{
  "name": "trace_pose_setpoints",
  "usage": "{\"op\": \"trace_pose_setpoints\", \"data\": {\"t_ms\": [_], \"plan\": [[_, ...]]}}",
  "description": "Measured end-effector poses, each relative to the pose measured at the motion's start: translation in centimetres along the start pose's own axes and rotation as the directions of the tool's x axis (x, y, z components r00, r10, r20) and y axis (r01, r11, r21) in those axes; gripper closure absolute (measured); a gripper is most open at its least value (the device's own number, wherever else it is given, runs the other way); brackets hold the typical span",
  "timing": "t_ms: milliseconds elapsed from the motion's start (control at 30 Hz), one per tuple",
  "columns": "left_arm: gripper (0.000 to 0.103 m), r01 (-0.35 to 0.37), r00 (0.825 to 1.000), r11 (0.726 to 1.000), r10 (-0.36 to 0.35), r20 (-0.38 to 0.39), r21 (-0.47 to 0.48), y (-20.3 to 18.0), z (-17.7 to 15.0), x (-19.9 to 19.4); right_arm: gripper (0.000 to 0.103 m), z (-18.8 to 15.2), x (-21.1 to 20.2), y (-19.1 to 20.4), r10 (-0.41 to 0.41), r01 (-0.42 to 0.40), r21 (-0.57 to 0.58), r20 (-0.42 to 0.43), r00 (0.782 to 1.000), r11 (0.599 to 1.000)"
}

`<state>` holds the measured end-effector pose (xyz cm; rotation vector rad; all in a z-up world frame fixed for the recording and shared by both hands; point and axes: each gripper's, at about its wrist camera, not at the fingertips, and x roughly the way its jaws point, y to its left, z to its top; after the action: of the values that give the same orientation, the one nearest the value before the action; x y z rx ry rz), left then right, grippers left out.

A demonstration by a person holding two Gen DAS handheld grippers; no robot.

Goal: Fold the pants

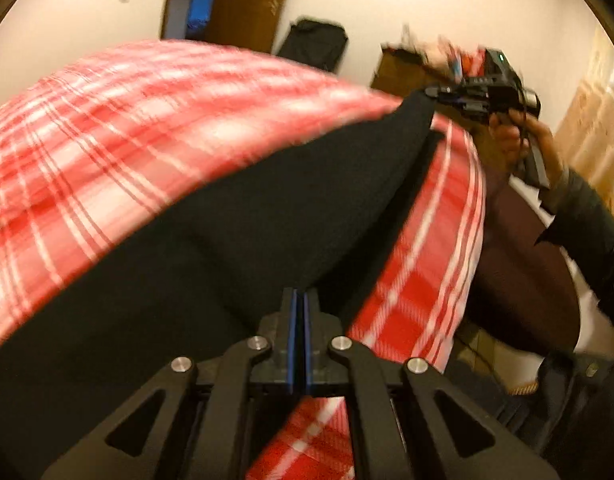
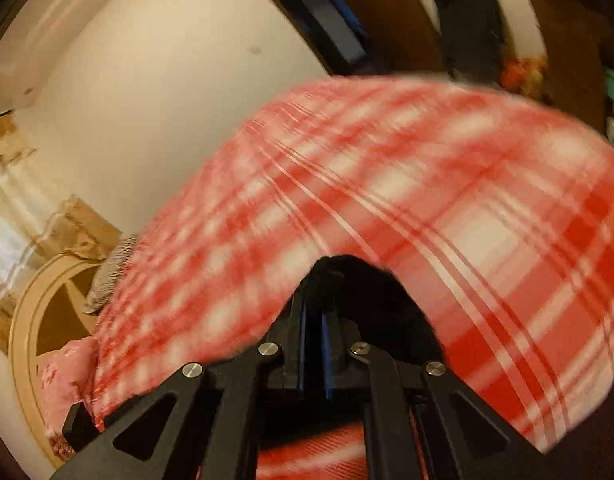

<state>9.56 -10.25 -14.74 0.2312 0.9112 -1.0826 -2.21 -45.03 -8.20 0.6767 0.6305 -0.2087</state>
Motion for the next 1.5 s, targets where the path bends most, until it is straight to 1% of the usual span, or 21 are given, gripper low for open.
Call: {"op": "trace_pose_setpoints", "data": {"t_ms": [67, 233, 333, 367, 433, 467, 533, 567, 667, 733, 800, 867, 933, 1033, 1067, 1100, 1167, 1233, 1400, 1467, 1500], "plan": [[0.099, 0.010, 1.000, 1.000, -0.010, -0.028, 0.007, -0.4, -0.6, 0.9, 0.097, -1.3, 0.1, -2.1, -0.005, 0.006, 0.051, -0.019, 1.000, 0.999], [0.099, 0.004, 1.000, 1.000, -0.004, -0.030, 0.005, -0.4, -0.5, 1.2, 0.097, -2.4, -0.9, -2.9, -0.003, 0.004, 0.051, -0.015, 1.000, 0.999], [0.099, -0.006, 0.999, 1.000, 0.007, -0.032, 0.017, -0.6, -0.4, 1.4, 0.096, -2.8, -0.9, -3.7, -0.009, 0.012, 0.072, -0.040, 0.999, 0.997], [0.099, -0.008, 0.999, 1.000, 0.008, -0.031, 0.016, -0.6, -0.5, 1.4, 0.096, -3.2, -0.9, -4.0, -0.009, 0.013, 0.062, -0.062, 0.998, 0.998], [0.099, -0.004, 1.000, 1.000, 0.004, -0.030, 0.010, -0.7, -0.7, 1.2, 0.094, -3.8, -1.3, -4.0, -0.037, 0.038, 0.022, -0.066, 0.997, 0.999], [0.099, -0.001, 0.999, 1.000, 0.002, -0.032, 0.008, -0.7, -0.8, 1.3, 0.090, -4.0, -1.6, -4.0, -0.044, 0.044, 0.011, -0.062, 0.997, 0.999], [0.099, 0.001, 0.999, 1.000, -0.001, -0.034, 0.007, -0.6, -0.8, 1.4, 0.077, -3.6, -2.6, -4.2, -0.095, 0.095, 0.004, -0.023, 0.995, 0.995], [0.099, 0.000, 0.999, 1.000, 0.000, -0.035, 0.009, -0.6, -0.8, 1.4, 0.067, -3.0, -3.5, -4.6, -0.098, 0.098, 0.023, 0.014, 0.995, 0.995], [0.099, -0.002, 0.999, 1.000, 0.002, -0.035, 0.012, -0.6, -0.8, 1.3, 0.065, -0.8, -4.9, -5.3, -0.117, 0.113, 0.056, 0.086, 0.989, 0.992], [0.099, -0.001, 0.999, 1.000, 0.001, -0.035, 0.010, -0.6, -0.8, 1.4, 0.065, 0.5, -4.7, -5.1, -0.109, 0.104, 0.053, 0.094, 0.990, 0.993], [0.099, -0.002, 0.999, 1.000, 0.002, -0.035, 0.008, -0.6, -0.8, 1.5, 0.065, 2.2, -3.1, -4.6, -0.069, 0.067, 0.047, 0.041, 0.997, 0.997], [0.099, -0.002, 0.999, 1.000, 0.003, -0.034, 0.006, -0.6, -0.8, 1.5, 0.065, 3.3, -0.7, -4.5, -0.050, 0.052, 0.056, -0.040, 0.998, 0.997], [0.099, -0.002, 0.999, 1.000, 0.003, -0.034, 0.006, -0.6, -0.8, 1.5, 0.065, 3.9, 1.8, -4.4, -0.038, 0.047, 0.074, -0.122, 0.992, 0.996], [0.099, 0.001, 0.999, 1.000, -0.001, -0.034, 0.000, -0.5, -0.7, 1.4, 0.065, 3.7, 4.3, -4.5, -0.048, 0.066, 0.087, -0.201, 0.978, 0.994], [0.099, 0.001, 0.999, 1.000, -0.001, -0.033, -0.001, -0.5, -0.7, 1.4, 0.066, 3.6, 5.1, -4.6, -0.049, 0.071, 0.088, -0.234, 0.971, 0.994], [0.099, 0.001, 0.999, 1.000, -0.001, -0.033, -0.003, -0.5, -0.7, 1.4, 0.079, 3.4, 5.5, -4.5, -0.059, 0.081, 0.082, -0.240, 0.969, 0.993], [0.099, 0.000, 0.999, 1.000, 0.000, -0.032, -0.005, -0.5, -0.7, 1.4, 0.097, 3.6, 5.8, -3.8, -0.122, 0.131, 0.026, -0.222, 0.967, 0.991], [0.099, -0.001, 1.000, 1.000, 0.001, -0.030, -0.009, -0.5, -0.7, 1.3, 0.100, 4.2, 5.3, -2.9, -0.128, 0.127, -0.016, -0.177, 0.976, 0.992], [0.099, -0.010, 1.000, 1.000, 0.010, -0.030, -0.010, -0.7, -0.8, 1.4, 0.101, 5.3, 4.0, 0.0, -0.110, 0.103, -0.112, -0.058, 0.992, 0.988], [0.099, -0.013, 0.999, 1.000, 0.013, -0.030, -0.011, -0.7, -0.8, 1.4, 0.101, 5.7, 4.9, 0.3, -0.125, 0.117, -0.114, -0.062, 0.990, 0.987], [0.099, -0.015, 0.999, 1.000, 0.014, -0.030, -0.012, -0.7, -0.8, 1.4, 0.101, 5.7, 5.7, -0.2, -0.151, 0.142, -0.110, -0.078, 0.986, 0.984]]}}
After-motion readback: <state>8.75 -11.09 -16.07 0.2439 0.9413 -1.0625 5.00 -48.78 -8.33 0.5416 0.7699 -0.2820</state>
